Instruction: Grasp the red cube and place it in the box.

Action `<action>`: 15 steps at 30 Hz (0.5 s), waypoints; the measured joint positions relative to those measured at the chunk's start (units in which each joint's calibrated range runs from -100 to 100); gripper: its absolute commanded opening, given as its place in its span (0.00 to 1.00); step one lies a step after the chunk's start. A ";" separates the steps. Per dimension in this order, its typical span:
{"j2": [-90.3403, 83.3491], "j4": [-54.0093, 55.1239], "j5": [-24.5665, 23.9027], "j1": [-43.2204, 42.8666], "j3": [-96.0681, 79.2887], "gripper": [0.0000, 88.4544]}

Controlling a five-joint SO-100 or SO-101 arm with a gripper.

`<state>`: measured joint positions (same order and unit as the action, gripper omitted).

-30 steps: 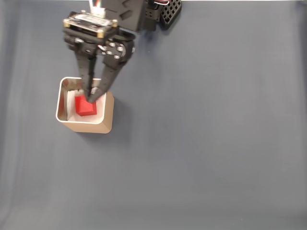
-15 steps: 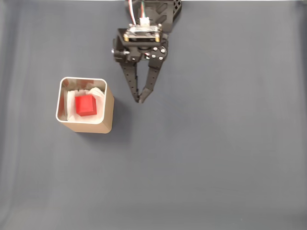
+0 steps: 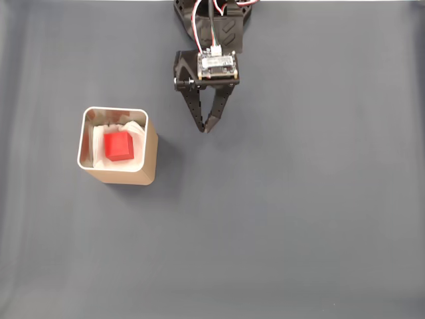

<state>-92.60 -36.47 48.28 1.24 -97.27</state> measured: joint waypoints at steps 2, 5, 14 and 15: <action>-2.14 -1.22 0.29 0.00 -0.82 0.00; -4.28 -5.77 0.49 0.00 -1.64 0.00; -6.60 -21.45 0.63 -0.08 -2.00 0.00; -6.60 -22.66 0.63 -0.08 -2.00 0.00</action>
<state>-99.20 -59.14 48.91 1.16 -99.27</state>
